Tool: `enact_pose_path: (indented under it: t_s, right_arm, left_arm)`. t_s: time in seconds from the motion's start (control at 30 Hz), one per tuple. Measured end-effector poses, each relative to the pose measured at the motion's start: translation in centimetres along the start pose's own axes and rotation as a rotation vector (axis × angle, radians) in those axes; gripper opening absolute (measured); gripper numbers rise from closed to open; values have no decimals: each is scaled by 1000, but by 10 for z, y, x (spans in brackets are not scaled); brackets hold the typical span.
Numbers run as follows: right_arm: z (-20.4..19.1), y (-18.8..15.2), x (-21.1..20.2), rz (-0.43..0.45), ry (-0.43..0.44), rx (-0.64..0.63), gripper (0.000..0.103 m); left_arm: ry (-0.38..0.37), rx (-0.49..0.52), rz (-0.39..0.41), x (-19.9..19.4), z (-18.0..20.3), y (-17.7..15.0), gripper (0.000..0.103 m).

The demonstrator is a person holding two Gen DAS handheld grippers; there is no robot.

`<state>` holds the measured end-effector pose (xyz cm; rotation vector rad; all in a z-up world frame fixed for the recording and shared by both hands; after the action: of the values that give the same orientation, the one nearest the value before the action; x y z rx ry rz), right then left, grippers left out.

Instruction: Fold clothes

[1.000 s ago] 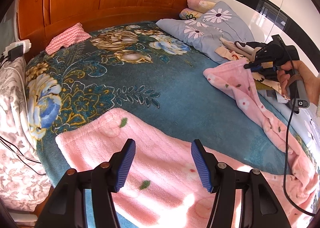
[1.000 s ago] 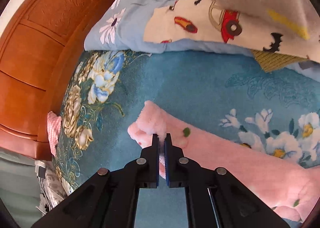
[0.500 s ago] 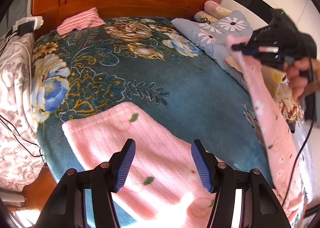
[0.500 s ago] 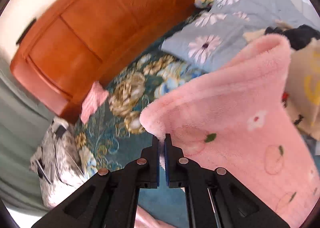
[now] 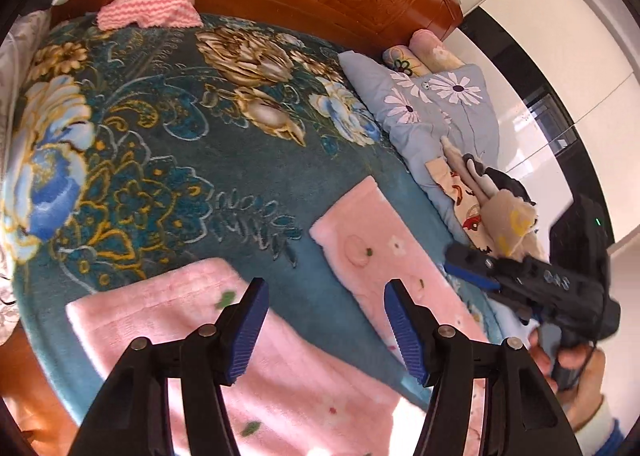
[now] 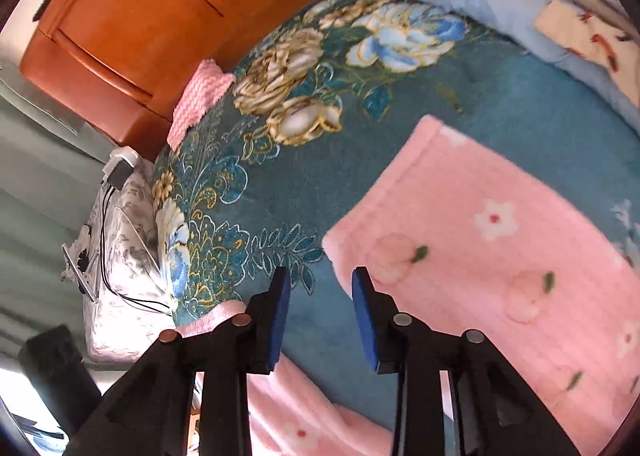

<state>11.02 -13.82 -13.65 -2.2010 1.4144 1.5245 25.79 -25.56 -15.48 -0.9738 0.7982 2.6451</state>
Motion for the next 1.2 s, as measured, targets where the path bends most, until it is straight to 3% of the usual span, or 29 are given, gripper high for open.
enact_pose_path:
  t_s: [0.07,0.17,0.23,0.37,0.4,0.5,0.6,0.67,0.73,0.87,0.97,1.03,1.2]
  right_arm:
    - [22,-20,-44,56,-22,38,33]
    - [71,-67,-108,110,-139,113,38]
    - [110,-112,-150,115,-236,194,38]
    - [180,-214,-229,133,-352,454,38]
    - [195,-238,-247,141,-373,520,38]
    - [228,-301,-293,186,-428,691,38]
    - [248,-351,-325,239,-433,842,38]
    - [255,-373,-338,273,-434,908,38]
    - [259,-388,-345,295,-439,945,38]
    - [265,-416,-353,308,-459,985,38]
    - [267,-434,-360,336,-465,1009,38]
    - [267,-447,-369,366,-474,1026,38]
    - [272,-501,-405,490,-554,1116,45]
  left_arm:
    - [-43,-61,-53,27,4,6,64]
    - [-88,-135,-120,63,11,11,64]
    - [-70,-147,-155,84,14,11,64]
    - [5,-160,-193,116,13,8,60]
    - [39,-158,-198,122,11,7,51]
    - [150,-136,-217,137,5,6,9]
    - [239,-27,-199,141,11,15,4]
    - [293,54,-175,139,19,24,4]
    - [312,82,-208,141,23,27,4]
    - [275,121,-280,135,33,23,8]
    - [217,139,-302,117,45,15,28]
    - [179,148,-268,93,50,12,43]
    - [151,105,-156,26,33,3,54]
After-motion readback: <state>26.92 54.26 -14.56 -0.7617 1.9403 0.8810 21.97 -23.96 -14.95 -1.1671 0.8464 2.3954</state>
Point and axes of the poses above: each gripper's, at about its wrist camera, not at the fingertips, and x roughly the way its jaws point, z to its right, y to its top, the point moved 6 cm from there along x, roughly the way its jaws point, and after that the axes turned 2 degrees about z, right-handed, at the moved point
